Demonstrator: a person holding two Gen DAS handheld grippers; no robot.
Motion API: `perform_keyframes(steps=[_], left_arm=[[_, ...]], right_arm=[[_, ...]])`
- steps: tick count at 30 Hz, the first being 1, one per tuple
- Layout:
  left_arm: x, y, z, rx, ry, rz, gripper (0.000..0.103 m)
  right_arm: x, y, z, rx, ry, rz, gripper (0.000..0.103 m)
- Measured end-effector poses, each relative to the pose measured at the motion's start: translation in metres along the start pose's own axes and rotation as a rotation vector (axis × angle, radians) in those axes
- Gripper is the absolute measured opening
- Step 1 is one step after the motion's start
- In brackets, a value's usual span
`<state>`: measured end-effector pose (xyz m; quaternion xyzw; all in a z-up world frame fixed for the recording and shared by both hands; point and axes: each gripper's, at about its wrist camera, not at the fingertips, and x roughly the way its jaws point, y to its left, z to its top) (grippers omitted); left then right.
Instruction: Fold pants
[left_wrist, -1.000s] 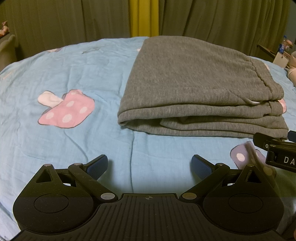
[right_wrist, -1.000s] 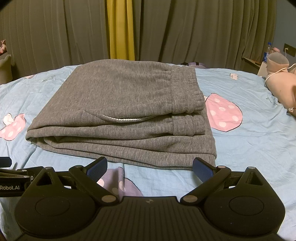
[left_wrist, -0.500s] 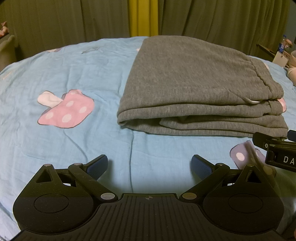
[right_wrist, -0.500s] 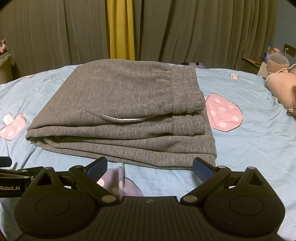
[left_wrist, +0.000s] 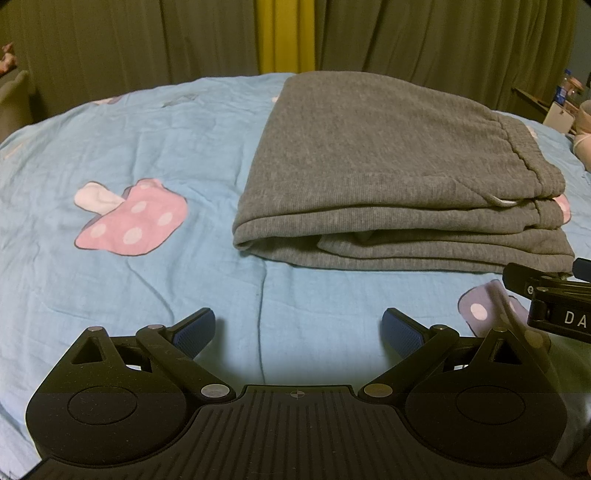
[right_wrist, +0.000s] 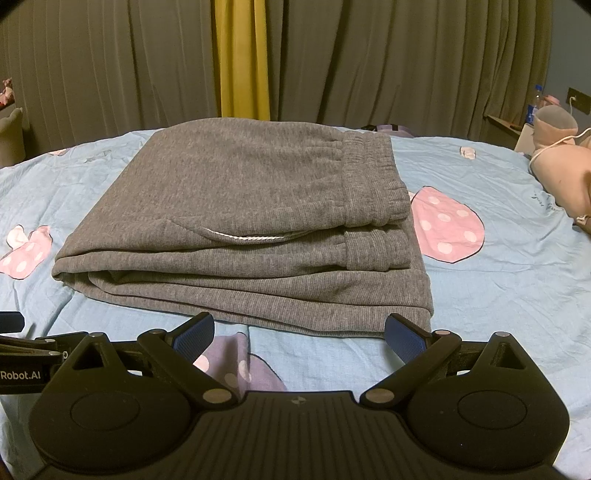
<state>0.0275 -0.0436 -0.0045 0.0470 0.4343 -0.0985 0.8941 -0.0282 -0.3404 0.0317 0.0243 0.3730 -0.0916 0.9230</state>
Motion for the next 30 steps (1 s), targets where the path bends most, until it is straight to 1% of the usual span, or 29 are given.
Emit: perform_keyframes(steps=[30], left_arm=[[0.0015, -0.0013, -0.0006, 0.002, 0.005, -0.002, 0.101]], right_arm=[[0.001, 0.0015, -0.0013, 0.001, 0.003, 0.0, 0.099]])
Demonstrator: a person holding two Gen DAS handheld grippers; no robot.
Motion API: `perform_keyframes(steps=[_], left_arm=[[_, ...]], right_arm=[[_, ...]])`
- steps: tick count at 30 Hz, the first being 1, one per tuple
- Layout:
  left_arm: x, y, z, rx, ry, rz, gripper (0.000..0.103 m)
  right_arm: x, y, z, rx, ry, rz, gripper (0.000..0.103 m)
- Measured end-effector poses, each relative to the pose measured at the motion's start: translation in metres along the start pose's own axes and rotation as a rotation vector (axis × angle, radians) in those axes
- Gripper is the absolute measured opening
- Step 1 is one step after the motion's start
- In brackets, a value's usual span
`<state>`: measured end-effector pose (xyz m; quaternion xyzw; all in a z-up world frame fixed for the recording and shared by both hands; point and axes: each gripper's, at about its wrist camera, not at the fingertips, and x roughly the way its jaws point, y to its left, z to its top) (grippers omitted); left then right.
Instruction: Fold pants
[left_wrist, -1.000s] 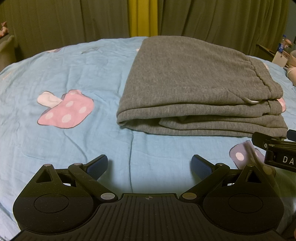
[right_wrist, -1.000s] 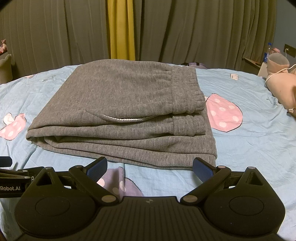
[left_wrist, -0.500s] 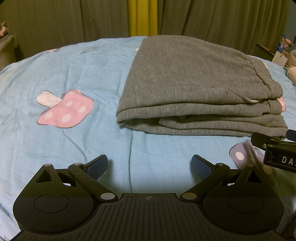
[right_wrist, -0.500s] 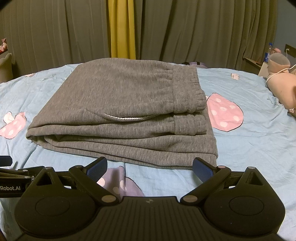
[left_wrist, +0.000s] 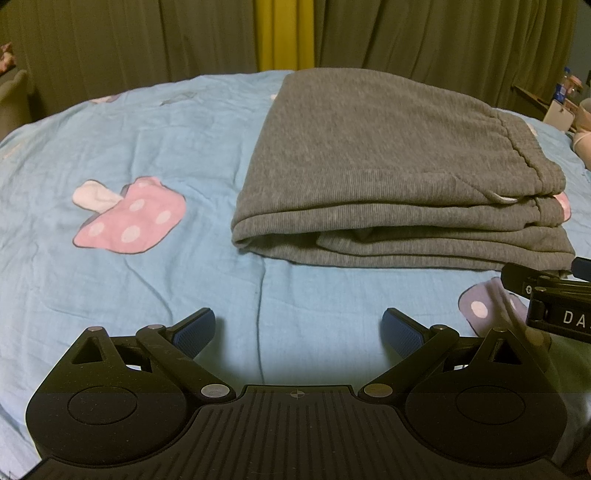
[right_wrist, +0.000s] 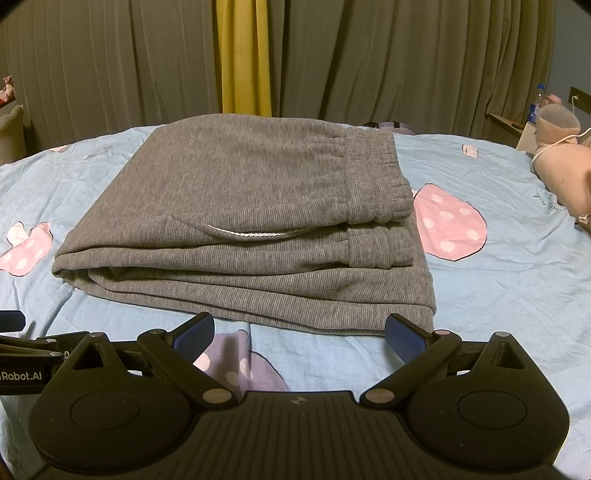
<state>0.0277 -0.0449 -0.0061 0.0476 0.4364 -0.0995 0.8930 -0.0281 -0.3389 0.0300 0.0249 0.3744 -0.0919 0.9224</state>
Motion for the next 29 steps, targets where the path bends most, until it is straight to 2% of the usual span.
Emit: perform_keyframes(steps=[23, 29], left_arm=[[-0.0011, 0.0022, -0.0009, 0.006, -0.005, -0.003, 0.101], [-0.0063, 0.0026, -0.0014, 0.007, -0.044, 0.006, 0.101]], right_arm=[[0.0, 0.0015, -0.0042, 0.0, 0.002, -0.002, 0.099], [0.0001, 0.0009, -0.0044, -0.001, 0.002, -0.001, 0.099]])
